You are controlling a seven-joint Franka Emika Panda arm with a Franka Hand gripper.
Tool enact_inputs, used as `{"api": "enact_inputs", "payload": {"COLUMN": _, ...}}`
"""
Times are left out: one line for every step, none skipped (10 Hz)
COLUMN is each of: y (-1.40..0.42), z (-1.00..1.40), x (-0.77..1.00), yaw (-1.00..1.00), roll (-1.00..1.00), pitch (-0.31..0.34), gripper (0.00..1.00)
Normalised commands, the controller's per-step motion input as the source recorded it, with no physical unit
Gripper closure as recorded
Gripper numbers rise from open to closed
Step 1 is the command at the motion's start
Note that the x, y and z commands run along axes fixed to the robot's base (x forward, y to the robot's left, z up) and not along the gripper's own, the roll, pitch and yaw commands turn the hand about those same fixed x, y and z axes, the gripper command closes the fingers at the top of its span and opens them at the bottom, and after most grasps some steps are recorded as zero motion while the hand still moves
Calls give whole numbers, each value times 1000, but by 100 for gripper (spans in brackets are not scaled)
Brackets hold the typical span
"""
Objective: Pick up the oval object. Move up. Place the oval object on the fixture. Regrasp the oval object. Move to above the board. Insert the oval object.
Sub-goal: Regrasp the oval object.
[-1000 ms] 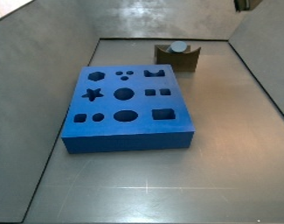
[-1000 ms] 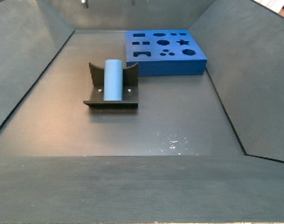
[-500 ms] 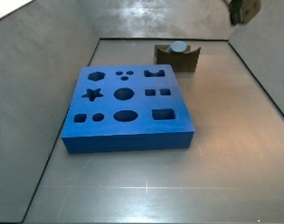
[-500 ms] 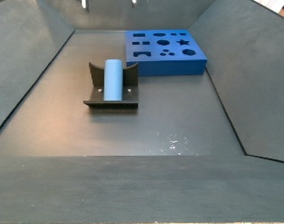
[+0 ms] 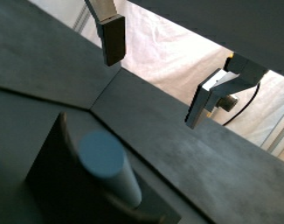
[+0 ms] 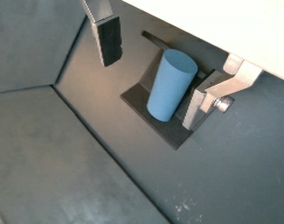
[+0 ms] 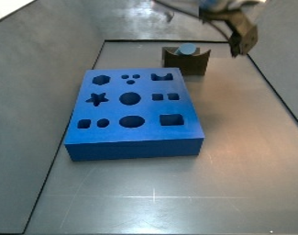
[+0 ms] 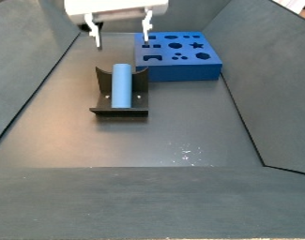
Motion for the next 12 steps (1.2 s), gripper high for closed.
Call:
{"api": "enact_inputs", "payload": {"y": 35, "z": -1000, "x": 102, "yaw": 94, "roll": 90, "pitch": -99, "gripper": 0}}
{"api": "enact_inputs", "payload": {"y": 28, "z": -1000, "x": 109, "yaw": 57, "roll": 78, "pitch": -110, "gripper": 0}}
{"api": "enact_inputs", "payload": {"y": 26, "z": -1000, "x": 115, "yaw": 38, "roll": 73, "pitch": -110, "gripper": 0}}
{"api": "enact_inputs", "payload": {"y": 17, "z": -874, "x": 107, "yaw": 1, "roll": 61, "pitch": -96, "gripper": 0}}
{"api": "enact_inputs", "payload": {"y": 12, "z": -769, "x": 96, "yaw": -14, "roll": 59, "pitch": -86, "gripper": 0}}
{"api": "enact_inputs", "payload": {"y": 6, "z": -569, "x": 84, "yaw": -29, "roll": 57, "pitch": -67, "gripper": 0}}
{"api": "enact_inputs", "payload": {"y": 6, "z": -426, "x": 76, "yaw": -33, "roll": 57, "pitch": -49, "gripper": 0}}
{"api": "enact_inputs", "payload": {"y": 2, "z": -240, "x": 71, "yaw": -33, "roll": 56, "pitch": -27, "gripper": 0}}
{"api": "enact_inputs", "payload": {"y": -5, "z": -187, "x": 37, "yaw": -26, "roll": 45, "pitch": -8, "gripper": 0}}
{"api": "enact_inputs", "payload": {"y": -8, "z": -170, "x": 19, "yaw": -30, "roll": 45, "pitch": -10, "gripper": 0}}
{"api": "enact_inputs", "payload": {"y": -7, "z": -170, "x": 19, "yaw": -29, "roll": 45, "pitch": -9, "gripper": 0}}
{"api": "enact_inputs", "payload": {"y": -7, "z": -170, "x": 19, "yaw": -29, "roll": 45, "pitch": -9, "gripper": 0}}
